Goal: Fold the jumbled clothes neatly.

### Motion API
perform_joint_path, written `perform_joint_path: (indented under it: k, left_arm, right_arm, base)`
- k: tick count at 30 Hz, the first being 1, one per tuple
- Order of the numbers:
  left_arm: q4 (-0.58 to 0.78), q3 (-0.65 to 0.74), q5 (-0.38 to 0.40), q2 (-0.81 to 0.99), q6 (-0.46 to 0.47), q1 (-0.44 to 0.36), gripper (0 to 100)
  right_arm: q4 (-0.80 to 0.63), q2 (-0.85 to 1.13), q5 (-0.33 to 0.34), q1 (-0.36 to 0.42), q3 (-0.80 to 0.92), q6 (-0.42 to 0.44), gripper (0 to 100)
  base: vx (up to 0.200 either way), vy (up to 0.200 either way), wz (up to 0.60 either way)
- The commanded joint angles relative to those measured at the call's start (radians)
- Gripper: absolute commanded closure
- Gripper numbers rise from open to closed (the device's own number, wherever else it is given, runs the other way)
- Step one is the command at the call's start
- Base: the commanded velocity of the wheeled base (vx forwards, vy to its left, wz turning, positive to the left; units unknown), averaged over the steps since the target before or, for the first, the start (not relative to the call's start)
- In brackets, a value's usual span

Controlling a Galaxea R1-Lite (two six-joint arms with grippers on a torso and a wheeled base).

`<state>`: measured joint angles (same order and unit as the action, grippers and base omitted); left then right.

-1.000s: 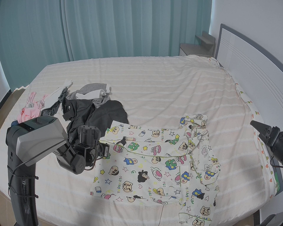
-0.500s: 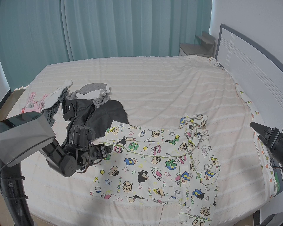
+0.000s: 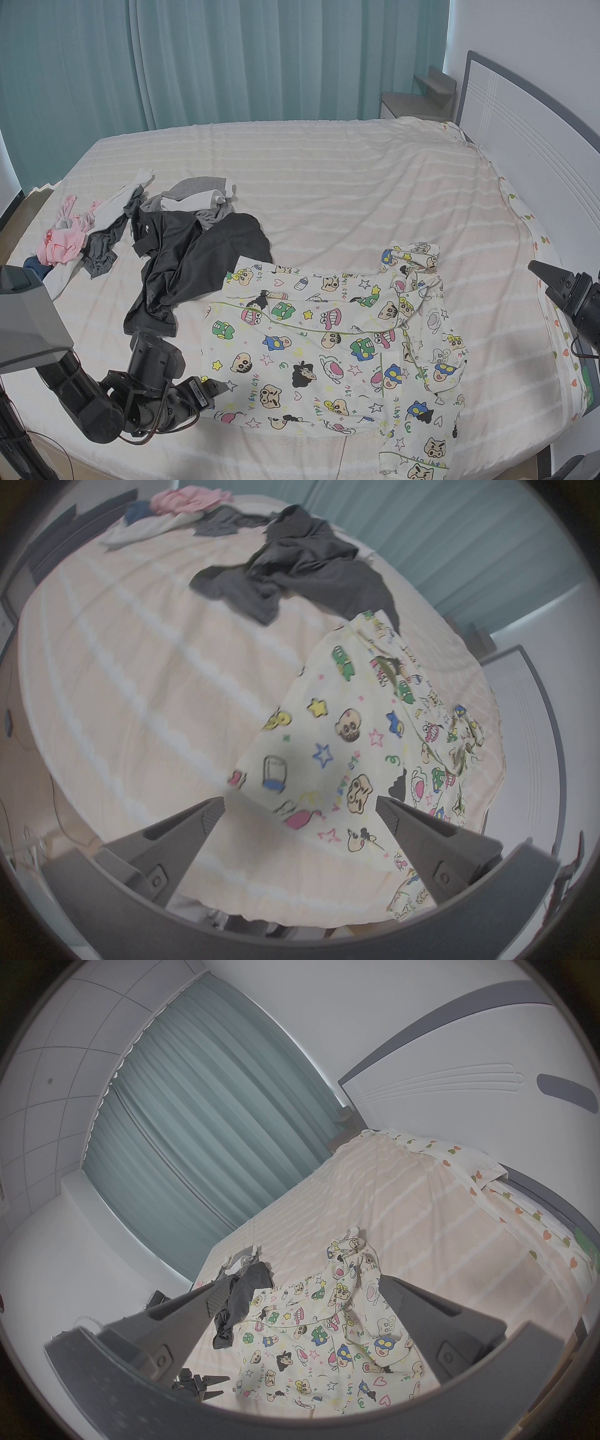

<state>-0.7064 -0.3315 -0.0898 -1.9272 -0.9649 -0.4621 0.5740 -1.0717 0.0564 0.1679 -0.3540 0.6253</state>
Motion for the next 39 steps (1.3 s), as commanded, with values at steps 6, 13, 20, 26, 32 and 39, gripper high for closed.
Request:
perform_joint_path:
  k: [6,13,20,26,32,39]
  left_arm:
    - [-0.174,0.094,-0.034,-0.179,-0.147,-0.030,0]
    - [-0.303,0.089,-0.174,-0.299,-0.156,-0.066,0]
    - [-0.360,0.072,-0.189,-0.308,-0.156,-0.066,0]
    - [-0.358,0.040,-0.206,-0.317,-0.155,-0.059,0]
    - [-0.360,0.014,-0.243,-0.378,-0.146,-0.058,100]
    - [-0.360,0.031,-0.263,-0.378,-0.118,-0.046,100]
  right_arm:
    - [0.001,-0.001,0.013,-0.004,0.001,0.002,0]
    - [0.003,0.001,0.013,-0.005,0.000,0.002,0]
    - [0.003,0.001,0.013,-0.005,0.000,0.002,0]
    - [0.003,0.001,0.013,-0.005,0.001,0.001,0]
    - [0.003,0.001,0.013,-0.005,0.001,0.001,0]
    - [0.001,0.001,0.013,-0.005,0.003,-0.001,0]
  base:
    - [0.000,0.000,0.00]
    - [0.000,0.000,0.00]
    - [0.000,0.000,0.00]
    - [0.000,0.000,0.00]
    - [0.000,0.000,0.00]
    - [0.000,0.000,0.00]
